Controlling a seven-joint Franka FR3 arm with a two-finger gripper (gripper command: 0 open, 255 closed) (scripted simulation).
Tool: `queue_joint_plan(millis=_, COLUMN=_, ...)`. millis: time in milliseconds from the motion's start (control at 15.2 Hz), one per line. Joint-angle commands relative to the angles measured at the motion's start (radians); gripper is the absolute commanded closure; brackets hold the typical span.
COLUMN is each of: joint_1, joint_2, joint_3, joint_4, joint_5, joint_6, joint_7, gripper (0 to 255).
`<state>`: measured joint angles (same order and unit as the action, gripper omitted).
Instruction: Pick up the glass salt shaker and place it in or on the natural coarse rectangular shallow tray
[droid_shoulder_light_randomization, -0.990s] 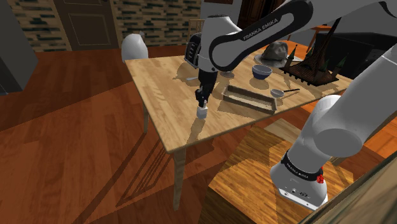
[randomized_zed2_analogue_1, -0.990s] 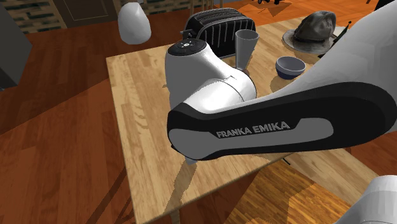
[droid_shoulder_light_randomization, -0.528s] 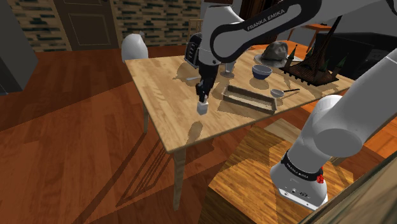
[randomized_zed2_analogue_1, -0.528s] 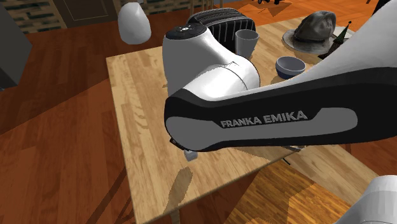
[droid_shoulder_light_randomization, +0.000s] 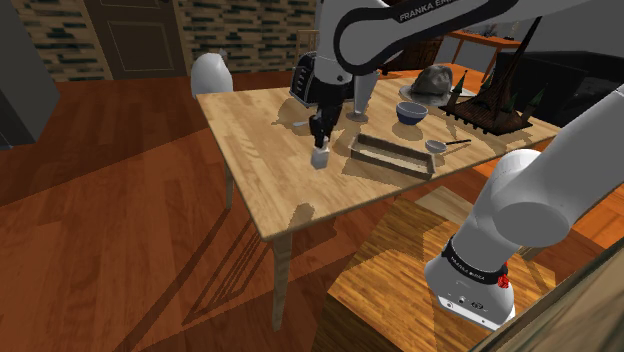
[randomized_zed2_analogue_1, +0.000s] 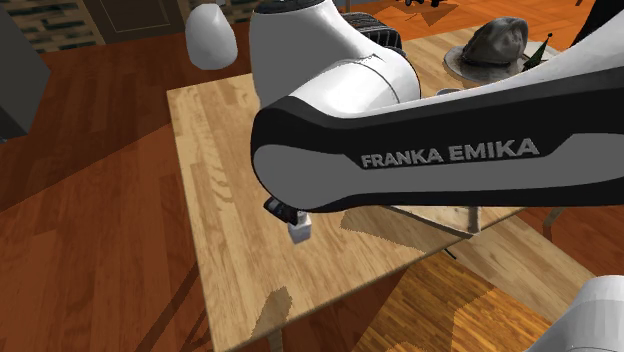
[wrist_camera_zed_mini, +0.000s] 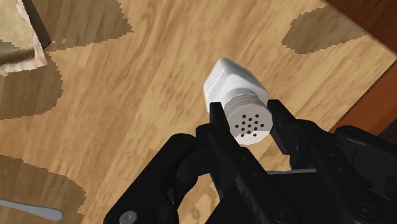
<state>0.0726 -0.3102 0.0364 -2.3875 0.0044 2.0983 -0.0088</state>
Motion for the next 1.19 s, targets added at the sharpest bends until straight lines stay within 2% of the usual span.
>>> queue_joint_plan(millis=0, joint_1=0.0, joint_2=-0.01, joint_3=0.0, joint_4=0.018, joint_5=0.0, joint_6=-0.028, joint_7=0.0, gripper=255)
queue_joint_plan(millis=594, joint_1=0.0, joint_2=-0.038, joint_3=-0.001, joint_4=0.102, joint_5=0.001, joint_6=-0.14, joint_7=-0.001, gripper=255)
queue_joint_plan(millis=1122, joint_1=-0.078, joint_2=-0.164, joint_3=-0.132, joint_4=0.032, joint_5=-0.054, joint_6=-0.194, joint_7=-0.18, gripper=255)
